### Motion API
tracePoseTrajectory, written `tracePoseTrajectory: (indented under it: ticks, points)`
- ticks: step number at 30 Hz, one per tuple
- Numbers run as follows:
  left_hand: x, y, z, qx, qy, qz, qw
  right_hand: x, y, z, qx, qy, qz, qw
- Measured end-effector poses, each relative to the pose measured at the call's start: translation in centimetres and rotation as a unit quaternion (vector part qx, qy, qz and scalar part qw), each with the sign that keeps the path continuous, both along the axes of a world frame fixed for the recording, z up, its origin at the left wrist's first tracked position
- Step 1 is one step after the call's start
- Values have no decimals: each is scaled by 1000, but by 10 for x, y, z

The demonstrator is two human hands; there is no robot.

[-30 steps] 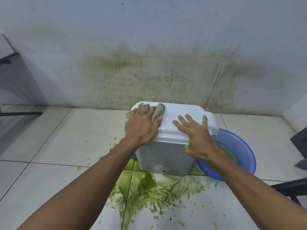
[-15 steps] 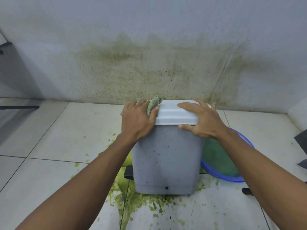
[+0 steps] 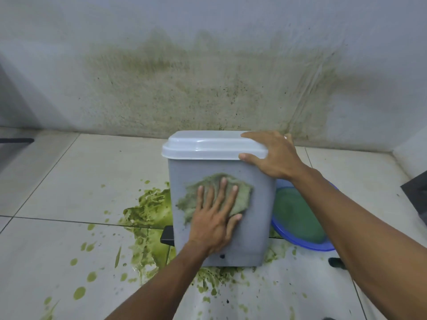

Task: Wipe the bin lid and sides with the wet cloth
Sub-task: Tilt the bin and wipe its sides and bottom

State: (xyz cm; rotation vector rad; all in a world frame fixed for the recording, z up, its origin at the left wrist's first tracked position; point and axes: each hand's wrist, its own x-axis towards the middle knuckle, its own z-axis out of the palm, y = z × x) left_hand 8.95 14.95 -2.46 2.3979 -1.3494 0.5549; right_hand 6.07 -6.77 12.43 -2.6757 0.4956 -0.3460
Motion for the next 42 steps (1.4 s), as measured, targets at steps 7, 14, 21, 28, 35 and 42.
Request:
tracePoseTrajectory:
  ticks: [7, 14, 21, 28, 35, 42]
  points:
    - [41, 17, -6, -72, 23, 133, 988, 4, -4, -1, 15, -3, -15, 1000]
    - [3, -49, 14, -74, 16, 52, 996, 0, -3, -5, 21, -36, -16, 999]
    - [35, 8, -3, -52, -42, 57, 996, -4, 0, -5, 22, -34, -17, 999]
    - [-9, -83, 19, -116, 23, 80, 990, -2, -5, 0, 62, -13, -4, 998]
    - [17, -8, -17, 40, -116, -162, 979, -1, -12, 0, 46, 13, 8, 999]
    - [0, -62, 12, -51, -51, -11, 997, -3, -10, -3, 43, -9, 2, 999]
